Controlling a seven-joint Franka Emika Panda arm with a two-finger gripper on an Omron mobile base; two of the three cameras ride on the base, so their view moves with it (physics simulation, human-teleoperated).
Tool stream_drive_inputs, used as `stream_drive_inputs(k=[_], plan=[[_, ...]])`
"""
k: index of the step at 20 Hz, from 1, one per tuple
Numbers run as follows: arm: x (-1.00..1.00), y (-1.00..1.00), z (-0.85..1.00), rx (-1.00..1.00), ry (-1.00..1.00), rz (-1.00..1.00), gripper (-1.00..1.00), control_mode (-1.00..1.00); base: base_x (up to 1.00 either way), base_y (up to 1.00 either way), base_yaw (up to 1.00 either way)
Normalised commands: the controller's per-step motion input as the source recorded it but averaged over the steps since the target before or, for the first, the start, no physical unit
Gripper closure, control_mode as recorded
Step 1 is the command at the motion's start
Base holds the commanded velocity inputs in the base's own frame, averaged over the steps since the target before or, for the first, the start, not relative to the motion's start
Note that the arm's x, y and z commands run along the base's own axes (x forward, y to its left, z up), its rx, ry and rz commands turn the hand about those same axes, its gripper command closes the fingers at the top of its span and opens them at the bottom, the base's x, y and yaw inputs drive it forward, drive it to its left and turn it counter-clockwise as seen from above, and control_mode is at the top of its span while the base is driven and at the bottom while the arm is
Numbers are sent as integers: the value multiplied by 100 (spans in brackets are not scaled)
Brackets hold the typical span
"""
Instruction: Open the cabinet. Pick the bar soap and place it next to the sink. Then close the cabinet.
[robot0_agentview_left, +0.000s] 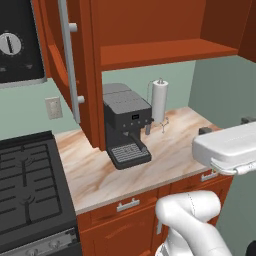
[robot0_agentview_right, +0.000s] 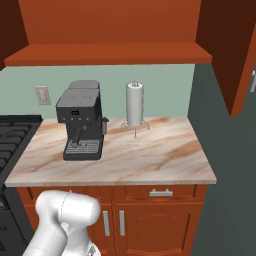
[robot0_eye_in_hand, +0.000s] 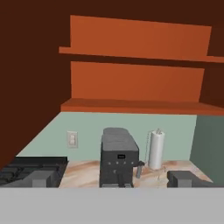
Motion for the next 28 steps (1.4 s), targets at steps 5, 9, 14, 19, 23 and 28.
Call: stream_drive_inputs(k=[5, 9, 14, 19, 23, 28], plan=[[-3, 23, -24, 0, -17, 0, -100, -100, 0, 0, 0], [0, 30, 0, 0, -15, 0, -100, -100, 0, 0, 0], [-11, 29, 13, 0, -16, 0, -100, -100, 0, 0, 0], [-26, 34, 21, 0, -7, 0, -100, -100, 0, 0, 0], [-3, 36, 3, 0, 0, 0, -100, -100, 0, 0, 0], [4, 32, -11, 0, 14, 0, -100, -100, 0, 0, 0]])
